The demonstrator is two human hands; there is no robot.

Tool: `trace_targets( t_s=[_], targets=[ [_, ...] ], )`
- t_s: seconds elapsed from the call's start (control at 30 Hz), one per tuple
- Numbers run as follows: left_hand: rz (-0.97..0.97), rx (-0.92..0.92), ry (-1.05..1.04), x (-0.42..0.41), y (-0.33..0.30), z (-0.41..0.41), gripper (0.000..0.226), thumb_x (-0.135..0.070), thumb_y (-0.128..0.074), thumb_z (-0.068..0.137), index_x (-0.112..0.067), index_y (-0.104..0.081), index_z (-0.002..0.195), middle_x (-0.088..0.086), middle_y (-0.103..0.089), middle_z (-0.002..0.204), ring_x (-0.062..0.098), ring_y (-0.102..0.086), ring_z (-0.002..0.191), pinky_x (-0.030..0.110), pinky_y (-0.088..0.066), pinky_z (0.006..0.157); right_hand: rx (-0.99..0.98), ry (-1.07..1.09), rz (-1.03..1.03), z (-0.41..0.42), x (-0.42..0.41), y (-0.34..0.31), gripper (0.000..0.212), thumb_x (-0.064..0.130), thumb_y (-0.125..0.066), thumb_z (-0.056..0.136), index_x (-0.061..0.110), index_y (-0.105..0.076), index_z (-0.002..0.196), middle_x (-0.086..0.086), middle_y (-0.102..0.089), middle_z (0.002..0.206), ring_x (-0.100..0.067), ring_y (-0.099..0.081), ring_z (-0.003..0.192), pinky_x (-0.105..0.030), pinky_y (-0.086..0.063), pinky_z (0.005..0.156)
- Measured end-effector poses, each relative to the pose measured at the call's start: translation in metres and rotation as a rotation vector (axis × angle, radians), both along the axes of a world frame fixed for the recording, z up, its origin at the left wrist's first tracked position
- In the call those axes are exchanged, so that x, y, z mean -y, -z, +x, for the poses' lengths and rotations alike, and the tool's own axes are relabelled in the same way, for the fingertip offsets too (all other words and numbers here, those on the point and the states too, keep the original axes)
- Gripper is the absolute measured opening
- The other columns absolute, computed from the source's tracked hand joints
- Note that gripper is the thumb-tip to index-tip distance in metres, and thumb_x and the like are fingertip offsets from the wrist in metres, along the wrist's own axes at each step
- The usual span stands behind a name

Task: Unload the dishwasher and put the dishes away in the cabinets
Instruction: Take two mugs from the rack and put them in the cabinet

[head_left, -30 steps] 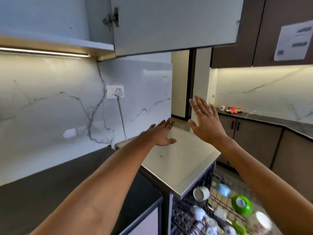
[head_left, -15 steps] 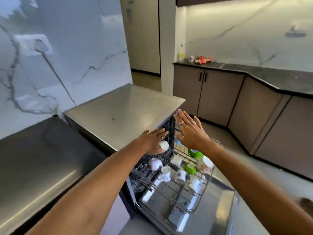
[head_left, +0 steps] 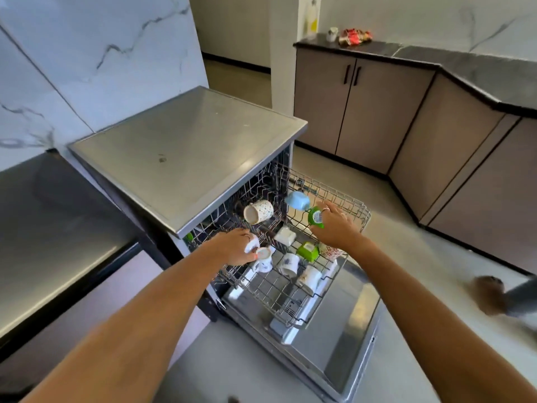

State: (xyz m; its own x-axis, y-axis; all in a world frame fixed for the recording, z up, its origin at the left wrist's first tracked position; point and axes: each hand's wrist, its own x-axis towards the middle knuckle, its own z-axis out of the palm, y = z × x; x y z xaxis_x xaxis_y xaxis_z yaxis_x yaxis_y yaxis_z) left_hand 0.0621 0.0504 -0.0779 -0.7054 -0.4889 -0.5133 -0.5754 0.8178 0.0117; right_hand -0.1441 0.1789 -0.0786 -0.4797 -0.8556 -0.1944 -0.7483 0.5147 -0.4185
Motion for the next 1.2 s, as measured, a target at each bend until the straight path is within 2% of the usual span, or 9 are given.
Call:
trace_targets(
  t_s=[0.13,0.37,0.53,0.67,0.73,0.83,0.87,1.0,1.2],
  targets=[
    [0.073,0.054,-0.049,0.011,0.015,-0.001,0.065,-0.047,-0.040,0.097,-0.014,-0.021,0.150,0.005,-0.018,0.157,0.024,-0.029,0.140,0.044,-0.028,0.113,0.254,0.096,-0.040,0.021,0.015,0.032,0.066,0.024,-0.054,0.092,-0.002,-0.025,0.145,-0.014,-0.019,0.156,-0.032,-0.023,0.142,-0.044,-0.025,0.115],
    [0.148,0.088,-0.032,0.038,0.061,-0.038,0.060,-0.048,-0.045,0.093,-0.016,-0.036,0.142,0.009,-0.035,0.150,0.028,-0.044,0.130,0.043,-0.037,0.104,0.341,0.158,0.080,0.022,0.041,0.085,0.065,0.027,-0.054,0.091,0.001,-0.027,0.144,-0.015,-0.027,0.151,-0.033,-0.028,0.139,-0.041,-0.029,0.113],
    [0.115,0.097,0.061,0.060,0.079,-0.072,0.064,-0.048,-0.040,0.096,-0.014,-0.025,0.149,0.004,-0.022,0.157,0.024,-0.027,0.142,0.045,-0.028,0.113,0.280,0.227,0.130,-0.012,0.044,0.102,0.072,0.031,-0.060,0.087,0.005,-0.026,0.145,-0.015,-0.026,0.150,-0.038,-0.030,0.137,-0.046,-0.030,0.111],
    [0.129,0.128,0.050,0.071,0.098,-0.093,0.062,-0.045,-0.042,0.095,-0.013,-0.029,0.146,0.006,-0.028,0.154,0.027,-0.034,0.137,0.047,-0.032,0.110,0.159,0.177,0.276,-0.041,0.034,0.124,0.071,0.028,-0.057,0.084,0.012,-0.026,0.146,-0.013,-0.018,0.154,-0.037,-0.021,0.141,-0.050,-0.026,0.114],
    [0.149,0.062,-0.007,0.081,0.103,-0.106,0.057,-0.039,-0.045,0.096,-0.011,-0.032,0.144,0.008,-0.035,0.149,0.029,-0.043,0.130,0.045,-0.037,0.107,0.120,0.181,0.328,-0.060,0.035,0.133,0.069,0.024,-0.054,0.087,0.017,-0.022,0.147,-0.015,-0.014,0.154,-0.039,-0.017,0.142,-0.053,-0.024,0.114],
    [0.214,-0.070,-0.169,0.103,0.116,-0.126,0.056,-0.028,-0.052,0.095,-0.012,-0.030,0.144,0.012,-0.047,0.134,0.022,-0.058,0.099,0.038,-0.047,0.095,0.052,0.169,0.348,-0.089,0.048,0.147,0.071,0.026,-0.055,0.091,0.018,-0.016,0.150,-0.016,-0.009,0.155,-0.038,-0.014,0.143,-0.054,-0.022,0.114],
    [0.220,-0.085,-0.227,0.114,0.125,-0.132,0.059,-0.026,-0.054,0.094,-0.014,-0.027,0.145,0.013,-0.045,0.135,0.022,-0.058,0.097,0.040,-0.047,0.095,0.026,0.153,0.349,-0.096,0.054,0.153,0.072,0.027,-0.055,0.091,0.018,-0.016,0.150,-0.015,-0.009,0.156,-0.037,-0.013,0.144,-0.054,-0.021,0.115],
    [0.041,-0.040,-0.270,0.146,0.154,-0.152,0.064,-0.027,-0.055,0.090,-0.017,-0.024,0.146,0.010,-0.031,0.148,0.034,-0.042,0.126,0.049,-0.039,0.103,-0.018,0.113,0.426,-0.117,0.070,0.176,0.078,0.025,-0.058,0.090,0.020,-0.010,0.151,-0.013,-0.001,0.158,-0.037,-0.006,0.145,-0.051,-0.014,0.115],
    [-0.063,0.008,-0.211,0.145,0.187,-0.169,0.071,-0.026,-0.052,0.092,-0.018,-0.013,0.150,0.006,-0.011,0.158,0.032,-0.010,0.144,0.054,-0.028,0.110,-0.075,0.046,0.494,-0.135,0.052,0.206,0.092,0.025,-0.077,0.074,0.024,-0.020,0.146,-0.014,-0.029,0.142,-0.044,-0.033,0.130,-0.054,-0.042,0.100]
  ],
)
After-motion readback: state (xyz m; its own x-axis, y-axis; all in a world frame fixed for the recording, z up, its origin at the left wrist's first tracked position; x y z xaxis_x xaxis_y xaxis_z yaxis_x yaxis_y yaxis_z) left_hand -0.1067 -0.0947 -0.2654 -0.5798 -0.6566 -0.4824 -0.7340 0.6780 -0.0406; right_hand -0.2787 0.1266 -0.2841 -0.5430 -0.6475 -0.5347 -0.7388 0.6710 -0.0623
